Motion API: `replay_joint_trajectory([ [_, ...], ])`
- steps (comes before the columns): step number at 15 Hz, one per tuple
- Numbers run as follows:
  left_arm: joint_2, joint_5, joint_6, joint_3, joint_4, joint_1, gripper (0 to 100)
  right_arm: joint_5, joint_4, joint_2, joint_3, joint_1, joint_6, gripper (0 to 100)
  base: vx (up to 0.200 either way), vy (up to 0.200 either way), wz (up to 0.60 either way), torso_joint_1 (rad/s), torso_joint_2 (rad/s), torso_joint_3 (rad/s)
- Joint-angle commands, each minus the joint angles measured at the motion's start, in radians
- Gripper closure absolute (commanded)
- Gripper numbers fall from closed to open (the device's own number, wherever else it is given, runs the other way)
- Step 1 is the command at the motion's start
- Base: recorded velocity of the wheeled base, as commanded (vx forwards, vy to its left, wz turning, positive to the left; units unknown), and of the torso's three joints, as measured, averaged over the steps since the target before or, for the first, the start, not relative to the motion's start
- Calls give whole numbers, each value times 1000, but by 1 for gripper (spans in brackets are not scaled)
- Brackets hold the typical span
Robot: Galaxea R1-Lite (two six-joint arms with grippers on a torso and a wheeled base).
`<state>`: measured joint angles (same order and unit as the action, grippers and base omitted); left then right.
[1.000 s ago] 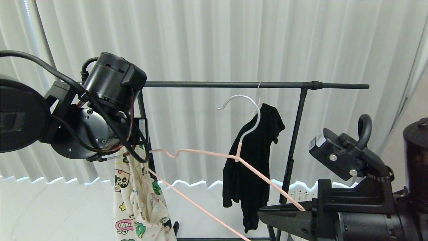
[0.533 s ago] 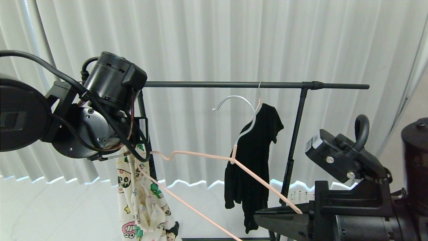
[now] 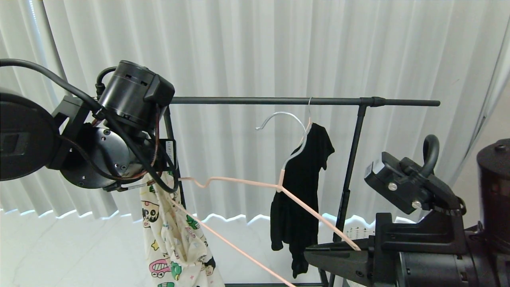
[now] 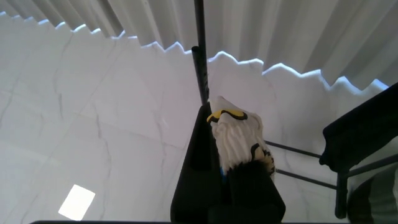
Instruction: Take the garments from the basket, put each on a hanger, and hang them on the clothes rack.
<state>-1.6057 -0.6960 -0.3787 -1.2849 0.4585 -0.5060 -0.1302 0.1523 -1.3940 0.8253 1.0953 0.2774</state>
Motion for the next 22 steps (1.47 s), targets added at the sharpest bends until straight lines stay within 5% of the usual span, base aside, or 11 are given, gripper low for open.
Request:
replay_joint_trajectory([
  [1, 7, 0, 0, -1, 0, -3, 100, 0, 26, -29, 3, -18, -1, 100, 0, 0, 0, 0, 0, 0],
  [9, 9, 6, -16, -53, 0, -120, 100, 29, 102, -152, 67, -25, 5, 100, 0, 0, 0, 0, 0, 0],
  [11, 26, 39, -81, -83, 0, -190, 100, 50, 136, -180, 69, -26, 11, 100, 0, 0, 0, 0, 0, 0],
  [16, 61, 181, -88, -146, 0, -342, 100, 50, 162, -238, 112, -11, 16, 100, 0, 0, 0, 0, 0, 0],
  [22, 73, 176, -83, -129, 0, -394, 100, 104, 162, -266, 147, -9, 45, 100, 0, 0, 0, 0, 0, 0],
])
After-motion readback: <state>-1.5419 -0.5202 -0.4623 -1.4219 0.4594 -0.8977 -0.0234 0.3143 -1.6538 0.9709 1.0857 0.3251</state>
